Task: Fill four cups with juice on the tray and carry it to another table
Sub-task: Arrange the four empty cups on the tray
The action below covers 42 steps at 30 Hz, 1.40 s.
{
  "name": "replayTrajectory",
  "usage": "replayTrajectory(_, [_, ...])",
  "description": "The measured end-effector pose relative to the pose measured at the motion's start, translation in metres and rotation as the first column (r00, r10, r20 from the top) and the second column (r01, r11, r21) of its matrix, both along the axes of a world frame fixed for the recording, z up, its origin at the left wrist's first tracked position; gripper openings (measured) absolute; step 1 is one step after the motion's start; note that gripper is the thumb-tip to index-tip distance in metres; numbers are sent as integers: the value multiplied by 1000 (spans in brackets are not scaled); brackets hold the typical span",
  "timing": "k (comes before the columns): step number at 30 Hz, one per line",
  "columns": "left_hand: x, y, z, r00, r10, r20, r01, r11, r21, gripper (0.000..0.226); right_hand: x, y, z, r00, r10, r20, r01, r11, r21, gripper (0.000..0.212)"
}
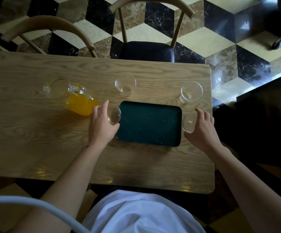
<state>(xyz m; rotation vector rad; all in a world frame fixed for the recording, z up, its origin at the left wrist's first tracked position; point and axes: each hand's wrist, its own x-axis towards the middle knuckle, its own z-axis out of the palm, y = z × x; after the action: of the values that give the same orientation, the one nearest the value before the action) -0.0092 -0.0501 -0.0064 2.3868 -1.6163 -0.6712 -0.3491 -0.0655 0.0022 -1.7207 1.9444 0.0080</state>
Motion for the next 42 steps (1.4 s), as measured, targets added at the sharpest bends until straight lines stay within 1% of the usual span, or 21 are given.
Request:
replayTrajectory(2, [-11,-3,3,999,-42,-14,41,997,-61,96,13,-4,4,999,26,29,-25,999,-28,103])
replayTrajectory(4, [-24,-8,4,996,-83,-30,80,993,-89,97,26,-9,7,997,66,37,-64,996,-56,102])
replayTrajectory(11, [-52,-27,-5,979,-191,-68,186,980,-66,95,63,-30,4,985,142,93,-139,990,-37,101])
replayTrajectory(22, [-59,-49,-14,973,-216,-81,218,976,16,101,89,-50,-10,979,184,89,-186,982,21,103])
replayTrajectory(27, [-59,-51,-15,969,-239,-59,242,969,40,100,89,-54,-12,980,185,76,-188,982,33,102])
replayTrajectory(34, [-61,-59,-17,963,-257,-83,260,965,30,99,86,-57,-15,978,188,85,-191,981,25,103])
replayTrajectory(42, [-62,-65,-19,963,-228,-143,231,973,3,109,86,-58,-14,977,171,130,-174,985,10,107])
